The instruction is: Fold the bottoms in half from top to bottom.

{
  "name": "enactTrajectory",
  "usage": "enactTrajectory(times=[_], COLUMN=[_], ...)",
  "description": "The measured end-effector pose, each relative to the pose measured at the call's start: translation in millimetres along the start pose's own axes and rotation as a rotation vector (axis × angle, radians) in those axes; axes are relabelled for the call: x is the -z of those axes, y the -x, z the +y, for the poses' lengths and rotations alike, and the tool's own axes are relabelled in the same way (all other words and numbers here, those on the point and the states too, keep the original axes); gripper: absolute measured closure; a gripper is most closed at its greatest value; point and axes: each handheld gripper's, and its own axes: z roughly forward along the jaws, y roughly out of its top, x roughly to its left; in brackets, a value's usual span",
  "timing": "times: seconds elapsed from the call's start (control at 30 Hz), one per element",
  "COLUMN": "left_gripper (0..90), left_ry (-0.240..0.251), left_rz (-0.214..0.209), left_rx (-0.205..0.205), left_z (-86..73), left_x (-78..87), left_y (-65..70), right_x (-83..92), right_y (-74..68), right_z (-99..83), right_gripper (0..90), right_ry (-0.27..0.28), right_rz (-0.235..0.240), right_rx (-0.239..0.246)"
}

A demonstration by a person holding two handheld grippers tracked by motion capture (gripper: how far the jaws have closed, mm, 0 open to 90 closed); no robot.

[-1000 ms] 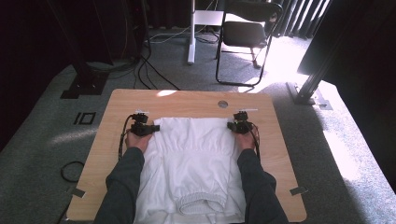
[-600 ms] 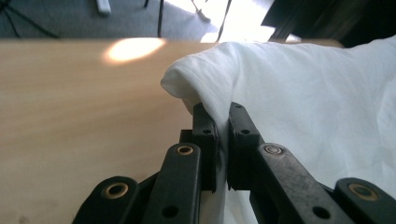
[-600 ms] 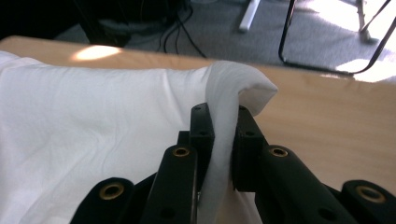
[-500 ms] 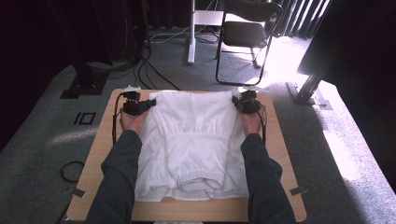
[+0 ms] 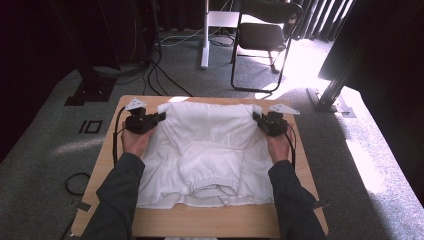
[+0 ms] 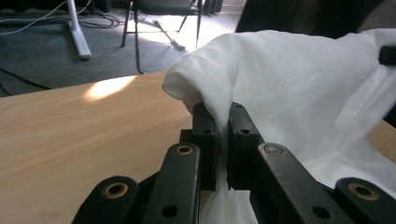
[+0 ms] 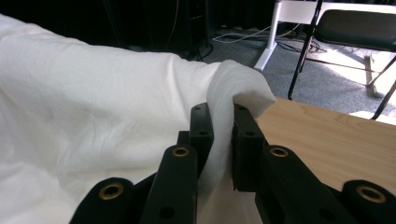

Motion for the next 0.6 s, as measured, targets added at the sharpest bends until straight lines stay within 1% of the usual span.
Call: enactTrajectory(times=[0.1,0.17,0.23,0.27,0.33,0.4,0.47,0.6], left_gripper=[85.2,85.2,85.2,85.2,85.1,85.1,85.0,84.8], left_ry=[0.012,0.013,0.004,0.002,0.006,0.004,-0.008,-0.032], left_rz=[-0.032,-0.058,-0.063,-0.074,-0.091,-0.107,-0.117,-0.136], left_rx=[-0.011,-0.014,-0.037,-0.039,-0.042,-0.037,-0.035,0.005], left_z=[-14.5,-23.3,-30.3,-34.0,-43.3,-55.5,-69.1,-97.0], left_x=[18.2,29.4,39.0,43.5,52.1,57.9,61.6,66.5], left_y=[12.9,20.3,29.2,33.0,39.8,45.6,50.5,52.9], right_x=[21.4,35.0,48.0,54.3,66.7,77.7,85.7,96.1], right_y=[-6.9,-10.7,-14.0,-15.3,-17.7,-20.4,-23.6,-30.0], right_z=[-14.2,-24.7,-34.9,-39.8,-49.9,-61.4,-73.2,-100.2], right_gripper=[81.4,81.3,81.2,81.2,81.1,81.1,81.0,80.8], right_ry=[0.025,0.027,0.036,0.038,0.044,0.051,0.043,0.019], right_rz=[0.022,0.041,0.057,0.064,0.081,0.096,0.099,0.116], right_rx=[-0.006,-0.006,-0.002,0.001,-0.007,-0.01,-0.007,-0.036])
